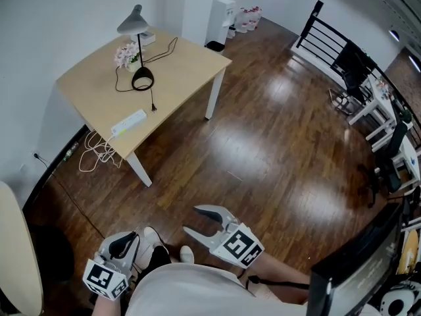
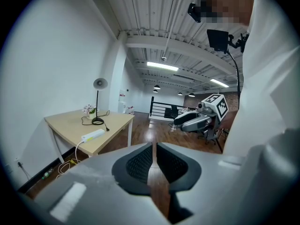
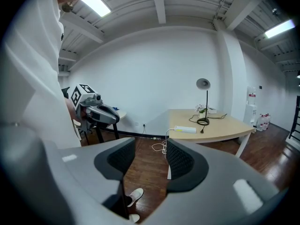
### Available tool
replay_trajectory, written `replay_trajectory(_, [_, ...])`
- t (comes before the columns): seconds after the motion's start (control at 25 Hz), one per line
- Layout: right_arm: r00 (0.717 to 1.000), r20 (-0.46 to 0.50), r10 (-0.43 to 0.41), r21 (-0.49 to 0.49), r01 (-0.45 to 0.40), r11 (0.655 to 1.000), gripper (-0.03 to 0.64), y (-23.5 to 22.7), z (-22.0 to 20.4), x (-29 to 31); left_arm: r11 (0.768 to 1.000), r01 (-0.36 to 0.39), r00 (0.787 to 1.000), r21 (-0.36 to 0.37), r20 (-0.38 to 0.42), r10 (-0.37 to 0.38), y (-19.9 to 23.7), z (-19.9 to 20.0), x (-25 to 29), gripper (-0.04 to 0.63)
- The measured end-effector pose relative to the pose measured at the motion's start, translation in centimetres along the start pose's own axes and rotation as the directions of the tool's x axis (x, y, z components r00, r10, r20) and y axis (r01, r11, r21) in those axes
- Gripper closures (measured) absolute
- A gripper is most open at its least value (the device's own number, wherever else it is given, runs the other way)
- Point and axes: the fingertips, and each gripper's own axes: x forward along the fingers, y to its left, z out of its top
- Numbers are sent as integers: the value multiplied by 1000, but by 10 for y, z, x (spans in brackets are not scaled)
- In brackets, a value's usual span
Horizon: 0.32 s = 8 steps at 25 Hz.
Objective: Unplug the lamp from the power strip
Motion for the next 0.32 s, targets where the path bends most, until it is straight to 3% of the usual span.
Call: replay_trajectory(0.32, [1000,-17,-18,-21,18,1000,408,-3,-4,-10,1000,9,1000,13,7,-9,-6,1,5,560])
